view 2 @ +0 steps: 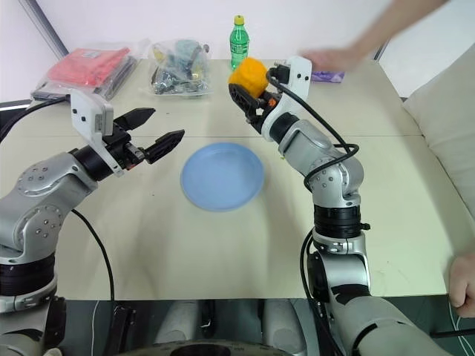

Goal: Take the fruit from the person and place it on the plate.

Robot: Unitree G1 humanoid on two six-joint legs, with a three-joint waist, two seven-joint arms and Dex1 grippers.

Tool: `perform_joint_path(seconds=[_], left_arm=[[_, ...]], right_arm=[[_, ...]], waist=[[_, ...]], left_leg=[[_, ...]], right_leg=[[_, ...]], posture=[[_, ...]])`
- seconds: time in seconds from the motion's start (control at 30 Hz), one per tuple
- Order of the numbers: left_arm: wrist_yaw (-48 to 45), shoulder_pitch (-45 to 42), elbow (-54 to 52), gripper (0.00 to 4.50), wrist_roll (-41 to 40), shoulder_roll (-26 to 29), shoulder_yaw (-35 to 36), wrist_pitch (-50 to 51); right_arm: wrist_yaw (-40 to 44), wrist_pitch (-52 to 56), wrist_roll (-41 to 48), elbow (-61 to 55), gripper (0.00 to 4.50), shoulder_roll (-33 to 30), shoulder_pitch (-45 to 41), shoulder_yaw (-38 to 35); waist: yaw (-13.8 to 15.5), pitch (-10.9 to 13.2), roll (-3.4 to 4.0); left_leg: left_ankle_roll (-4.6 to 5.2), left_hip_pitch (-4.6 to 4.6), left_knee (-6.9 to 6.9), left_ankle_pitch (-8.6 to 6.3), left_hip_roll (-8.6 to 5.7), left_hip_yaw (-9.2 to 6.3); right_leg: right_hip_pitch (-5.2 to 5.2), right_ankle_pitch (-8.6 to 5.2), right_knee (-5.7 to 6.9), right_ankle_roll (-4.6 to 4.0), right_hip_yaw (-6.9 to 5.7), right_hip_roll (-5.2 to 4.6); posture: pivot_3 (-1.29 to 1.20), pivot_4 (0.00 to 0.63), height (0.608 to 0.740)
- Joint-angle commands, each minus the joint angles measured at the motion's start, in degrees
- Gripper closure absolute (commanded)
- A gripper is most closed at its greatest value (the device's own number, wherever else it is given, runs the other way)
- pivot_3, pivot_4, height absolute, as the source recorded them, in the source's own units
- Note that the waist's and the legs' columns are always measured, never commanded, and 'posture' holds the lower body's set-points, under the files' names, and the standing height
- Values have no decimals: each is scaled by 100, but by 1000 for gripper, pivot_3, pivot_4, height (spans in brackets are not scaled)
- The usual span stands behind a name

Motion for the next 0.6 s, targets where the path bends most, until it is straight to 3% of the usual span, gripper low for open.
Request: perform_joint_path(seconds=[0.03,0.17,0.6], left_arm=[[-198,207,-121,0,-165,217,370,44],[-304,619,-342,0,-680,398,741,409],[-678,1989,-884,0,-902,961,1037,555]], right_arm=[[648,415,-264,-634,2047,-654,374,650],[1477,373,-724,-1034,2047,-1479,829,1405],[2010,-62,-1795,-362,2047,-1276,1212,1909]], waist=[[0,0,0],[0,1,-2],[21,2,-6]], left_leg=[[0,0,-1,0,0,0],[2,1,-14,-1,0,-4],[1,2,-19,-1,-1,-7]], right_leg=[[0,0,-1,0,0,0],[-1,-1,-17,-1,1,-2],[-3,-7,-20,-13,1,-4]], posture=[[0,150,731],[0,150,731],[0,150,731]])
